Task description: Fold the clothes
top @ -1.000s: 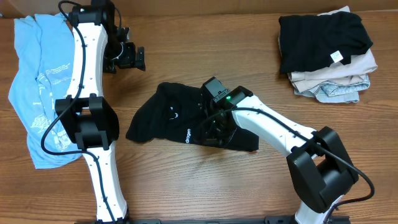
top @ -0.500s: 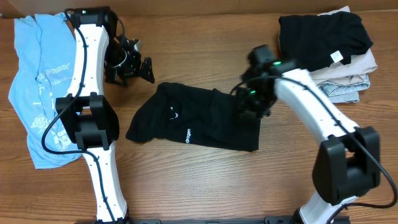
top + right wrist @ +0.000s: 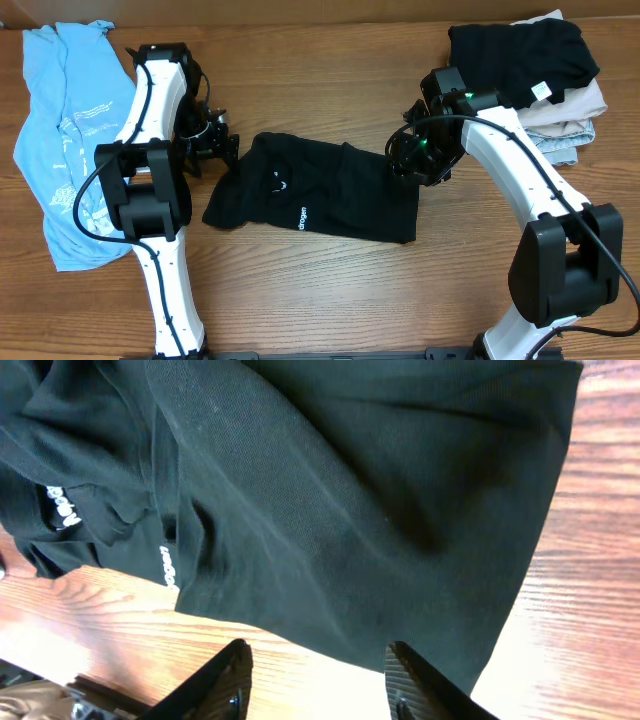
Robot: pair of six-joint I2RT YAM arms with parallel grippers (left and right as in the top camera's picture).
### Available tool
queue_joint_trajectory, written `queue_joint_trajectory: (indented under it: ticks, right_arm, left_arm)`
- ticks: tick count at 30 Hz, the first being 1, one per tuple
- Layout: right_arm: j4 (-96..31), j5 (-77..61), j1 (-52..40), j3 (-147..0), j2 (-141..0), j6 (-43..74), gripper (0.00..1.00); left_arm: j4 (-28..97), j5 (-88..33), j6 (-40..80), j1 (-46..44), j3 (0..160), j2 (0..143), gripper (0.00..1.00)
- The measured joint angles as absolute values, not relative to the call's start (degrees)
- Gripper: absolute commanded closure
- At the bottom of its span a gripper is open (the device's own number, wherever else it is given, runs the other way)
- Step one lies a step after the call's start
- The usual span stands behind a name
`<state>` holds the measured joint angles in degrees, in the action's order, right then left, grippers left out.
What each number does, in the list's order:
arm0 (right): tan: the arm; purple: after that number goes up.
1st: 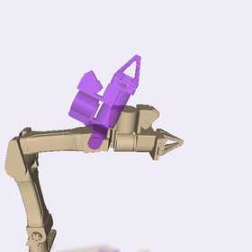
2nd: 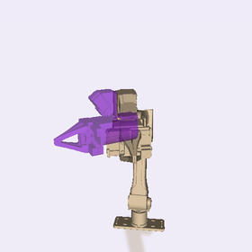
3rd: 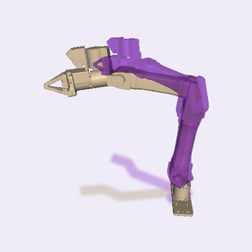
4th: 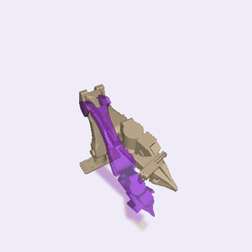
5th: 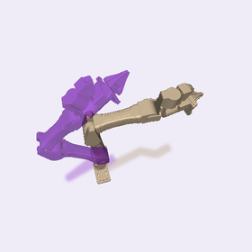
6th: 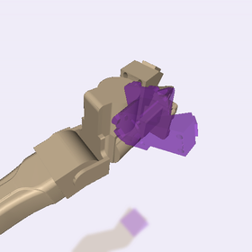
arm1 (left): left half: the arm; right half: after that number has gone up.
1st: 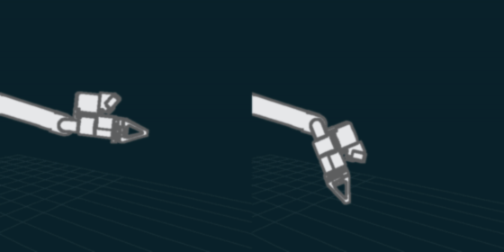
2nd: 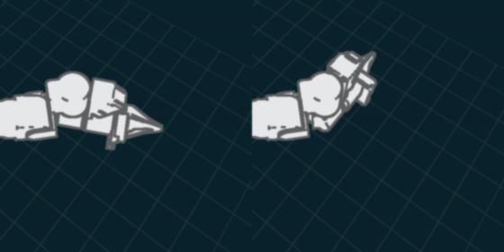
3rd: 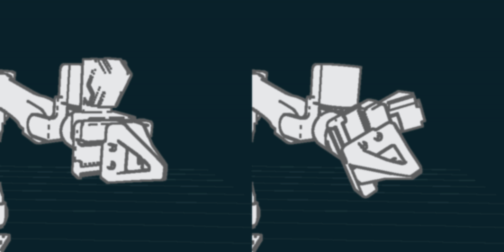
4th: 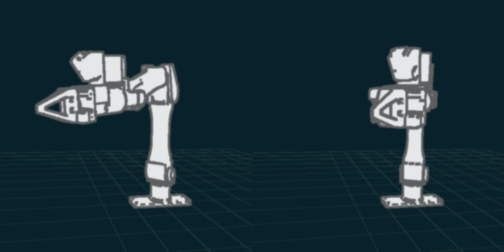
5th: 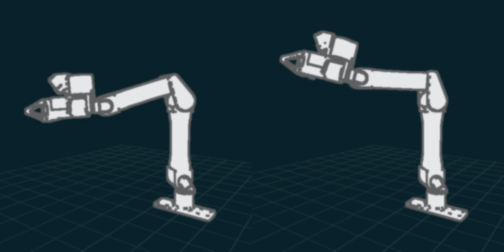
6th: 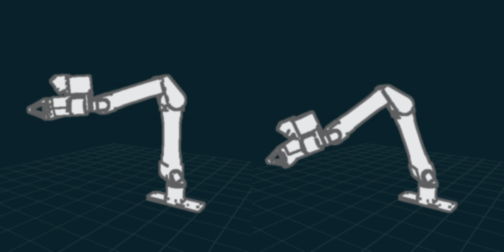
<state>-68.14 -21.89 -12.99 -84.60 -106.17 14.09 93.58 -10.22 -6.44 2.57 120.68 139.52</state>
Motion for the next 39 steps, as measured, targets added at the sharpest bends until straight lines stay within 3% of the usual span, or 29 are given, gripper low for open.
queue_joint_trajectory:
  ticks: [9, 17, 20, 21, 23, 24, 30, 35, 39]
  right_arm:
    - [-68.07, -19.92, -13.02, -84.60, -106.17, 13.82, 0.49]
    - [-68.12, -19.22, -13.02, -84.60, -106.17, 13.82, 0.49]
    - [-68.10, -19.18, -13.02, -84.60, -106.17, 13.82, 0.49]
    - [-68.12, -19.20, -13.02, -84.60, -106.17, 13.85, 0.49]
    - [-68.05, -19.14, -12.99, -84.60, -106.17, 13.82, 0.49]
    - [-67.94, -19.11, -12.99, -84.60, -106.17, 13.82, 0.49]
    - [-66.52, -19.09, -12.99, -84.60, -106.17, 13.80, 0.51]
    - [-65.21, -19.11, -13.13, -84.60, -106.17, 13.89, 0.75]
    - [-64.12, -19.97, -13.41, -84.16, -106.17, 13.78, 0.85]
  left_arm:
    - [88.16, -7.38, -5.43, -0.91, 117.49, 139.52, 0.23]
    - [83.59, -0.10, -1.26, -5.30, 112.31, 138.76, 0.34]
    - [82.85, -0.16, -0.49, -5.39, 111.42, 138.23, 0.55]
    - [82.65, -0.23, 0.16, -5.39, 111.18, 138.10, 0.71]
    - [82.59, -0.25, 0.23, -5.39, 110.91, 137.93, 0.93]
    - [82.48, -0.12, 0.40, -5.39, 110.89, 137.88, 0.96]
    - [81.06, 1.91, 0.78, -5.10, 110.76, 137.47, 0.96]
    - [81.52, 2.85, 2.52, -5.04, 112.14, 137.62, 0.96]
    - [84.68, 2.79, 3.33, -4.47, 118.65, 138.61, 0.96]
